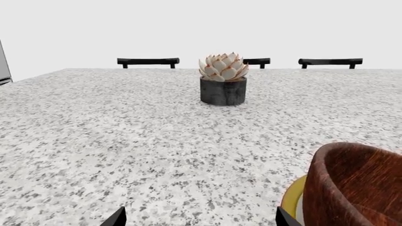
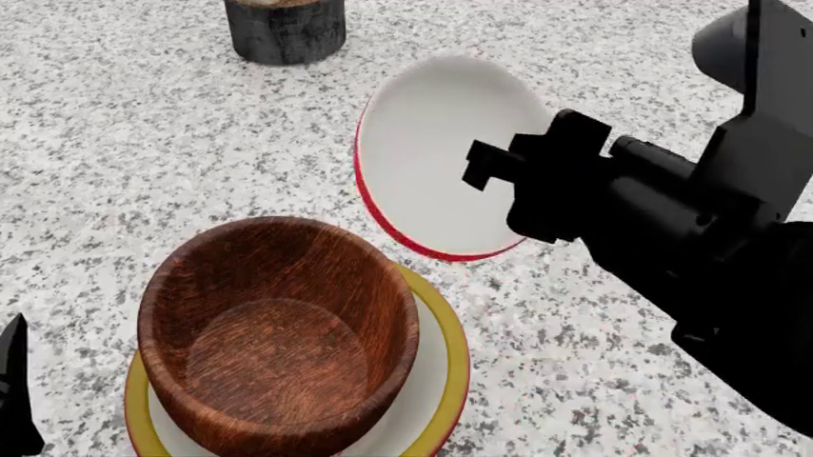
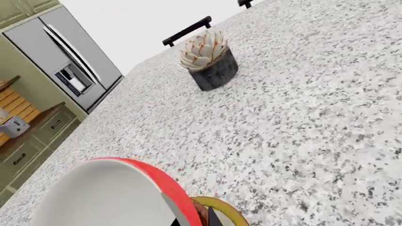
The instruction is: Stack the bowls from largest to smallest.
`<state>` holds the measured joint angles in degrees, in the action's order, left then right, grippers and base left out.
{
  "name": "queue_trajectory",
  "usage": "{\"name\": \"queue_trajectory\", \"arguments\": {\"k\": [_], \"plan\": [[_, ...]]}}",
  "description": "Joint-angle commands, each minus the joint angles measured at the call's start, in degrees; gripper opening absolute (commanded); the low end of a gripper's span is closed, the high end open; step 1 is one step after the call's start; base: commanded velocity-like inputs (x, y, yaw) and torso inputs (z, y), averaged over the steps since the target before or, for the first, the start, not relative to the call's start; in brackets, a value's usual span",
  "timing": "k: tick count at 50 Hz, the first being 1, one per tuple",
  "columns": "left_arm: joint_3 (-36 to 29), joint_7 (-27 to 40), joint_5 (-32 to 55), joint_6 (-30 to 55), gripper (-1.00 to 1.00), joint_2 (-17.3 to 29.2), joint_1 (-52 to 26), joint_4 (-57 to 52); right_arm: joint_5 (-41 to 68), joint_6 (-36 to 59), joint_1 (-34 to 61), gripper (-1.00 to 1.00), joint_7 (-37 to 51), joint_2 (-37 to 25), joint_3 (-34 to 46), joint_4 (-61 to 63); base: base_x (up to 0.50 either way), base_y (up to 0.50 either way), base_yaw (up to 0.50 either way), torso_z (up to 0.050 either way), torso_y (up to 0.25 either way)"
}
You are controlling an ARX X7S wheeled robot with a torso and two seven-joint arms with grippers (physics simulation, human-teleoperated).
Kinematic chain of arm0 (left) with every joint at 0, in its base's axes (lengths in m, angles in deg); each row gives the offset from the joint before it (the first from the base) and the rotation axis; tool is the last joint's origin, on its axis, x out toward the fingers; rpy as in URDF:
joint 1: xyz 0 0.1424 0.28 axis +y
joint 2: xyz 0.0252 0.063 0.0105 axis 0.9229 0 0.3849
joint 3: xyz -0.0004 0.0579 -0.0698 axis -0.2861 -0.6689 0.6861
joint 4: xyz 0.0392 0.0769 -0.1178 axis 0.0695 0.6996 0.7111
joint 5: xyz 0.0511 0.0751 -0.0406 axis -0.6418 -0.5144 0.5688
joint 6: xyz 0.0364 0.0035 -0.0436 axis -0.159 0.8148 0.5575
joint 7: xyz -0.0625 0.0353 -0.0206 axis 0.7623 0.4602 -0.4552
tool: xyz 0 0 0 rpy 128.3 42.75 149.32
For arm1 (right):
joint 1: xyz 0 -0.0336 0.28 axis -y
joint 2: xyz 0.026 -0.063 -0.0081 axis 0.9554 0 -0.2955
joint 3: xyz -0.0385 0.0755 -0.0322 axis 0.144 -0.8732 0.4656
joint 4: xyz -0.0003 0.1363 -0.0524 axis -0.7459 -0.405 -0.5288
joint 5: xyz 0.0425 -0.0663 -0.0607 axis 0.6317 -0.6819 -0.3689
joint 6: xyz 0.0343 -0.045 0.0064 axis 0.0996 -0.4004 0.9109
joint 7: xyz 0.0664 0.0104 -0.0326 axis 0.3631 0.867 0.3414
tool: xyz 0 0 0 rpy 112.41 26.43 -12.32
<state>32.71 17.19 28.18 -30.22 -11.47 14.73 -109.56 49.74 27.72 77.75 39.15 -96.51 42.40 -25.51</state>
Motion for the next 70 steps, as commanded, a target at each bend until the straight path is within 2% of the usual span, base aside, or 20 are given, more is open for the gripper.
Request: {"name": "queue_trajectory", "arguments": {"k": [1,9,14,28,44,70], "plan": [[1.55,-0.28,2.29,0.06,1.00,-0.04,-0.07,0.11,-0.69,-2.42,5.72,-1.00,-2.03,11.03,5.93,-7.38,0.00,0.00,0.00,0.000,0.000],[2.86,-0.36,2.82,-0.44,1.00,0.16,0.40,0.39,-2.97,-2.97,4.01,-1.00,-4.48,15.40,8.71,-9.56,0.00,0.00,0.00,0.000,0.001],[2.69,-0.44,2.69,-0.66,1.00,0.18,0.48,0.61,-0.64,-2.88,4.65,-1.00,-3.04,16.19,9.15,-9.16,0.00,0.00,0.00,0.000,0.000],[2.57,-0.35,2.60,-1.04,1.00,0.32,0.69,0.87,3.39,-2.81,1.44,-1.00,0.02,13.83,8.62,-3.70,0.00,0.00,0.00,0.000,0.001],[2.11,-0.09,2.89,-1.11,1.00,0.43,0.60,0.64,2.04,-2.86,0.10,-1.00,1.32,10.68,8.15,-1.01,0.00,0.00,0.00,0.000,0.001],[2.67,0.30,3.77,-1.26,1.00,0.93,0.73,0.53,-3.43,-1.26,-2.52,-1.00,-2.10,12.40,12.42,-2.22,0.00,0.00,0.00,0.000,0.000]]}}
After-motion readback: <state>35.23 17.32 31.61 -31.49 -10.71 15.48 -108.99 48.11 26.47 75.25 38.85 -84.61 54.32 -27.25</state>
